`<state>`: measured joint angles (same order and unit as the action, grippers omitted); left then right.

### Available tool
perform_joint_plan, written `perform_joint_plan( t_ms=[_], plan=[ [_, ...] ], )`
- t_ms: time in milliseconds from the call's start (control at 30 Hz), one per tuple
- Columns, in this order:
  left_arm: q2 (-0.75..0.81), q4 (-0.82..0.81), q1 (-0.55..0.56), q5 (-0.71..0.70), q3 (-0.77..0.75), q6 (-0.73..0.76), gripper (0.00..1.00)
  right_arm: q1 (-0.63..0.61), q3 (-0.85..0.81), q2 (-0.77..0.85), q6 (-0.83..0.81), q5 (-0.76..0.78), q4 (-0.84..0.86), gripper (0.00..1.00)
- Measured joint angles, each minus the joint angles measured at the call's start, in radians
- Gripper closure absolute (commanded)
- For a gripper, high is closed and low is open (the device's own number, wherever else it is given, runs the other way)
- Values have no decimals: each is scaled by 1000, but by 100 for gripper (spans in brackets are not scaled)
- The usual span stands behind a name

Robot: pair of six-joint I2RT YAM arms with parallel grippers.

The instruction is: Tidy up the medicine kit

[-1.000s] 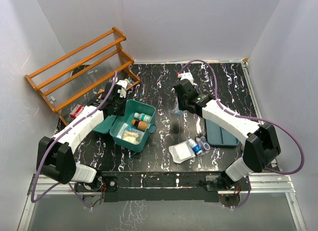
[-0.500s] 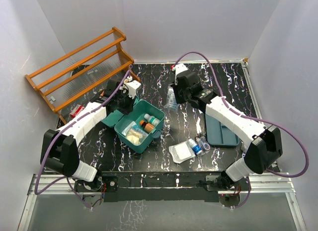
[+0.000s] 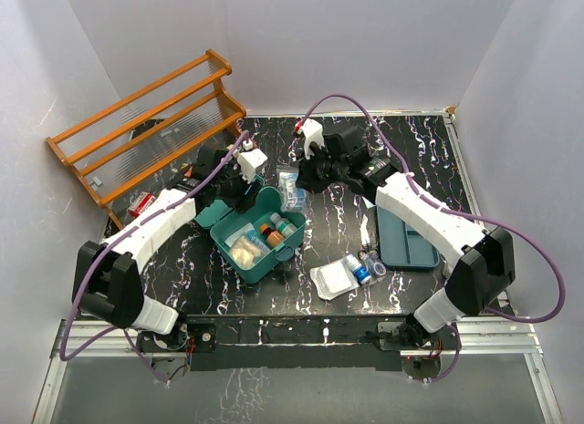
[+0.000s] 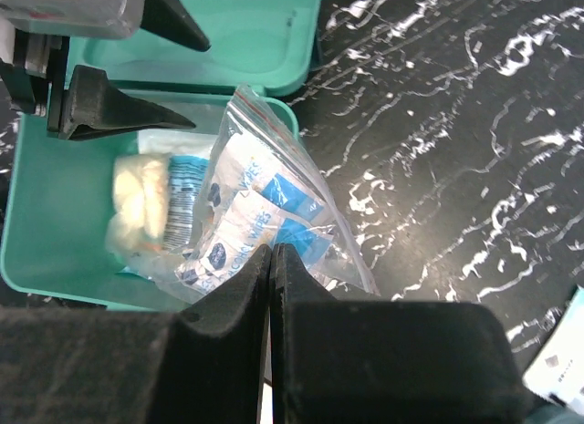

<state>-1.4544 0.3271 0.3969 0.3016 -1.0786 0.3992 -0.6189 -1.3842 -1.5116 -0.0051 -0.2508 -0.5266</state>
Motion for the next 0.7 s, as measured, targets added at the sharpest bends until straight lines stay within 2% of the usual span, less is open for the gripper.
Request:
perform_joint_plan(
  t_ms=[200,400,533,700],
  plan=[
    [171,-90,0,-127,60,-112,37,-7,-48,-57,-4,-106,1,100],
    [343,-180,-3,-416,80,-284,36,-51,-84,-126,-2,-154,-3,100],
    [370,-182,-6,-588,47,-398,35,-111,-114,-175,-5,-167,-17,100],
    [372,-170,-8,-698,-43,-499,34,-207,-190,-262,-24,-159,-54,100]
  ],
)
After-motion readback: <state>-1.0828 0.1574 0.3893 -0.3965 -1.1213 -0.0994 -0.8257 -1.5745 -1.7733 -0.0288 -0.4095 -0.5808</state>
